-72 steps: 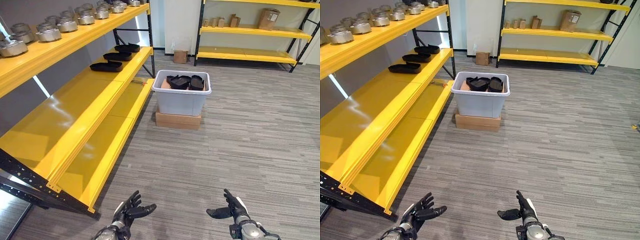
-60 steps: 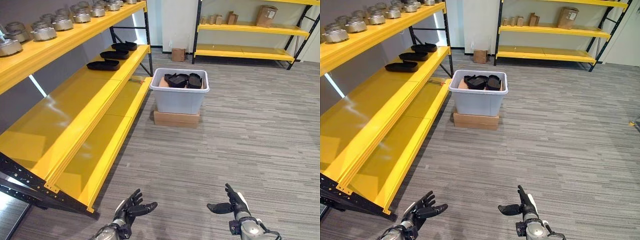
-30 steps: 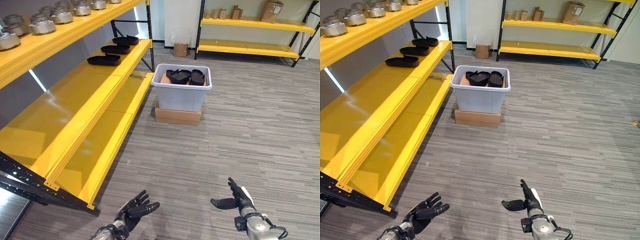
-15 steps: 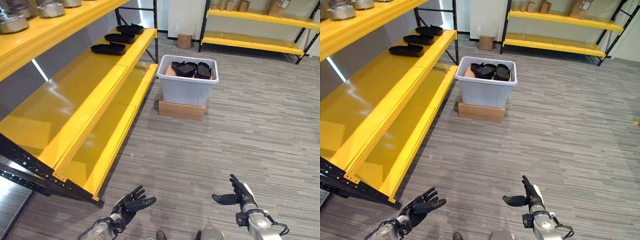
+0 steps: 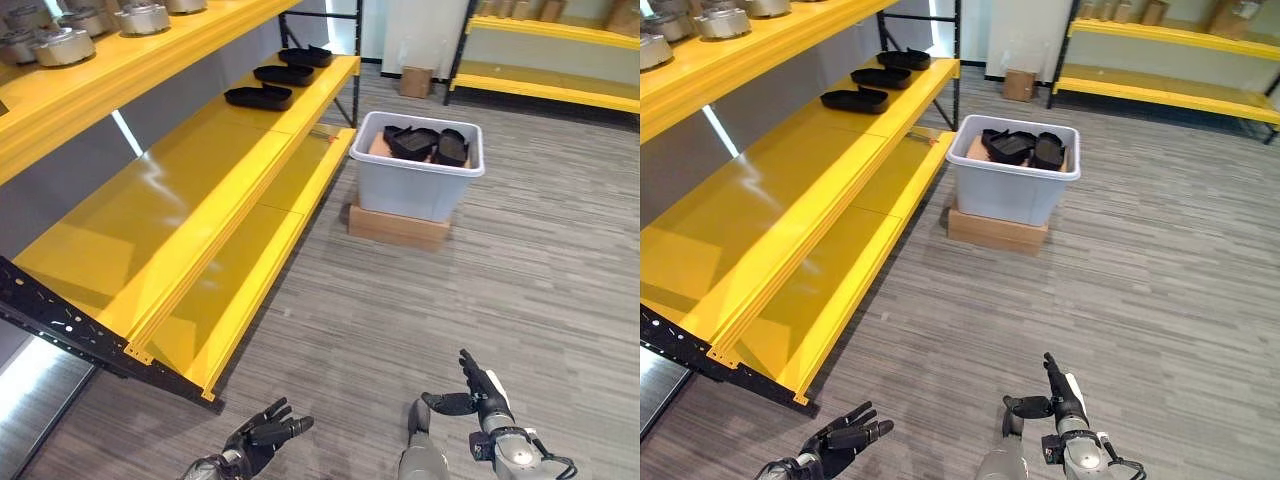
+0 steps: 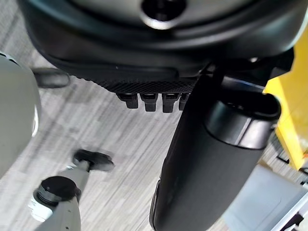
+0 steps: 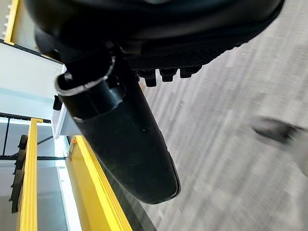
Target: Move parts from the plastic box to the shelf.
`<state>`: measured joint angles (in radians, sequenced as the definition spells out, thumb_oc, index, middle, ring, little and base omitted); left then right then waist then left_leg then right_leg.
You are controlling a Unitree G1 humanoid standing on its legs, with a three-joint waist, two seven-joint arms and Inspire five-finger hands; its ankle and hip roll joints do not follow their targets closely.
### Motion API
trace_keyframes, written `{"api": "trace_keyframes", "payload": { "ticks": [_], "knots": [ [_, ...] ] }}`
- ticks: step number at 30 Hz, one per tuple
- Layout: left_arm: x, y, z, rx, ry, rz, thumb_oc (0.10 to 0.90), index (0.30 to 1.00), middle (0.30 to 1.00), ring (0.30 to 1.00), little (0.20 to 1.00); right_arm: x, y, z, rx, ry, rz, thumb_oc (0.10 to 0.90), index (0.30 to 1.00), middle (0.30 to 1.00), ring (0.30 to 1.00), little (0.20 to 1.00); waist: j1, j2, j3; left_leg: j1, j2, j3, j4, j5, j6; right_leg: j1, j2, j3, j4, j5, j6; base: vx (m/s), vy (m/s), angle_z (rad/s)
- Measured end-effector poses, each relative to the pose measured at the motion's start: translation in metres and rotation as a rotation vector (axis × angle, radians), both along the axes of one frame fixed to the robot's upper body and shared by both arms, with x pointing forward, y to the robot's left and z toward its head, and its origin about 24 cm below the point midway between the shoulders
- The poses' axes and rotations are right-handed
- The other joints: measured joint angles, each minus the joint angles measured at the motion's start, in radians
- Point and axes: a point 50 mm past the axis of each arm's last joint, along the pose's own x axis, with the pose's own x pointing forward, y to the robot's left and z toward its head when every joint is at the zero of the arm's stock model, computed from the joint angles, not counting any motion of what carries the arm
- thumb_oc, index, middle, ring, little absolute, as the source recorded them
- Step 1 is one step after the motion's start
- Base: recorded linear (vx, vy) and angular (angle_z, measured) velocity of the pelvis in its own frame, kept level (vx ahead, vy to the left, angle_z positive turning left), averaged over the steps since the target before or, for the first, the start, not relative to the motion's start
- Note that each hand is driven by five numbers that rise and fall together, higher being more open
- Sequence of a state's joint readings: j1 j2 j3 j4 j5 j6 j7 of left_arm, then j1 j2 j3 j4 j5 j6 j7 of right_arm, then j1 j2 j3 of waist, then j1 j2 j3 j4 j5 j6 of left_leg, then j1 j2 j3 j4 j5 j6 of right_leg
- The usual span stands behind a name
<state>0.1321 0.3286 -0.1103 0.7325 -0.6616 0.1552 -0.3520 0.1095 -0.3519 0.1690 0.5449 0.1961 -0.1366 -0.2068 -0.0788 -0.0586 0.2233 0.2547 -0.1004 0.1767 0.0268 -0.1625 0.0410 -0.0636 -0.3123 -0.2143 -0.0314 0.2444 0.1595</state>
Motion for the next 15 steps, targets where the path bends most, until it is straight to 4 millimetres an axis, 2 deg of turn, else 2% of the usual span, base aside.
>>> {"api": "trace_keyframes", "payload": {
  "ticks": [1, 3, 6, 10, 15],
  "knots": [
    [-0.003, -0.009, -0.003, -0.021, 0.017, 0.004, 0.900, 1.000, 1.000, 1.000, 1.000, 0.002, -0.006, 0.003, -0.019, -0.014, -0.037, 0.900, 1.000, 1.000, 1.000, 1.000, -0.002, 0.045, -0.007, 0.010, 0.044, 0.008, 0.006, -0.015, -0.024, -0.001, 0.041, 0.002, 0.031, -0.012, -0.023, 0.39, -0.138, 0.10],
    [-0.005, -0.019, -0.004, -0.074, 0.022, 0.027, 0.900, 1.000, 1.000, 1.000, 1.000, 0.006, -0.012, 0.007, -0.048, -0.041, -0.092, 0.900, 1.000, 1.000, 1.000, 1.000, 0.000, 0.083, -0.020, 0.024, 0.094, 0.052, 0.018, -0.013, -0.044, -0.003, 0.090, 0.002, 0.070, -0.048, -0.066, 0.40, -0.154, -0.22],
    [0.005, -0.030, -0.002, -0.170, -0.009, 0.104, 0.900, 1.000, 1.000, 1.000, 1.000, 0.021, -0.018, 0.022, -0.096, -0.135, -0.168, 0.900, 1.000, 1.000, 1.000, 1.000, -0.019, 0.087, -0.021, 0.046, 0.157, 0.119, 0.060, 0.004, -0.072, 0.001, 0.144, 0.002, 0.141, -0.136, -0.095, 0.39, -0.164, -0.27],
    [0.025, -0.035, 0.006, -0.187, -0.067, 0.137, 0.900, 1.000, 1.000, 1.000, 1.000, 0.030, -0.032, 0.041, -0.152, -0.244, -0.317, 0.900, 1.000, 1.000, 1.000, 1.000, -0.032, 0.087, -0.022, 0.043, 0.206, 0.133, 0.085, 0.012, -0.086, -0.026, 0.187, 0.001, 0.214, -0.207, -0.124, 0.26, -0.121, -0.12],
    [0.044, -0.038, 0.021, -0.141, -0.208, 0.150, 0.900, 1.000, 1.000, 1.000, 1.000, 0.030, -0.047, 0.053, -0.201, -0.302, -0.450, 0.900, 1.000, 1.000, 1.000, 1.000, -0.056, 0.089, -0.038, -0.024, 0.253, 0.145, 0.203, 0.024, -0.105, -0.085, 0.208, 0.004, 0.311, -0.284, -0.157, 0.20, -0.121, -0.09]
  ]
}}
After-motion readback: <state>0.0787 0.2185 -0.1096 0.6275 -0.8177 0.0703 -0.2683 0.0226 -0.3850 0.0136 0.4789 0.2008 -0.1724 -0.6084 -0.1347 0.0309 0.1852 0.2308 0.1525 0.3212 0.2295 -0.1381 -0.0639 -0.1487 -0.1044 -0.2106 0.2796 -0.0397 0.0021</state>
